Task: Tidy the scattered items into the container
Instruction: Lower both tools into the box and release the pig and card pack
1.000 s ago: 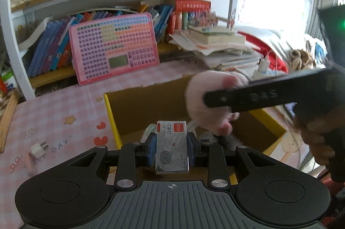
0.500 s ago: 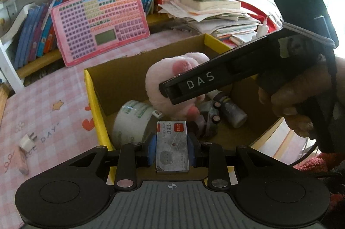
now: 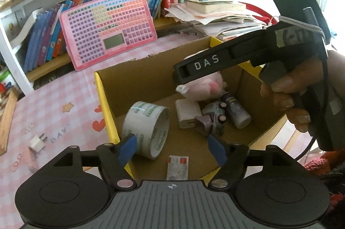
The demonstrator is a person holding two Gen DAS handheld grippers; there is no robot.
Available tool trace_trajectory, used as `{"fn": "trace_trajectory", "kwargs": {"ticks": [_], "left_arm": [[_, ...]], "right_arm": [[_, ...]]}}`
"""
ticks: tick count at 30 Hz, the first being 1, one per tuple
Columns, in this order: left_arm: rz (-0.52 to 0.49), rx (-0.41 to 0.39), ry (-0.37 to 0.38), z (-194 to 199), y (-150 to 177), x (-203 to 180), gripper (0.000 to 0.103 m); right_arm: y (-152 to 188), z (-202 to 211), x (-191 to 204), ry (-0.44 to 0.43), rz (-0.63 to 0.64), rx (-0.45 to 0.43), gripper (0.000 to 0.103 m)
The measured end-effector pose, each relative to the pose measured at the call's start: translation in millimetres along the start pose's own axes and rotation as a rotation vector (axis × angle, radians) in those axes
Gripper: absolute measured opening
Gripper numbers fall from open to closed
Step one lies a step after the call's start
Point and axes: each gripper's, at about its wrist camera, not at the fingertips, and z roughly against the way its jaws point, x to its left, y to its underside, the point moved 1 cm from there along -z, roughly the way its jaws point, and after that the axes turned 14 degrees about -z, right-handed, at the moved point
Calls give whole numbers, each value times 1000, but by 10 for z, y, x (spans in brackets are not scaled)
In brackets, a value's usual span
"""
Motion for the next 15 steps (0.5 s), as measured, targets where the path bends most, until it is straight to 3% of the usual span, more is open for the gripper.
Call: {"fn": "trace_trajectory", "kwargs": {"ticks": [4,15], "left_arm": [[-5,-18,-23,72,13,-40,86],[21,-98,-81,335,107,-16,91]], "right_arm": [[45,91,3,-6,0,-9,95],[225,410,65,-7,21,-70,95]]}}
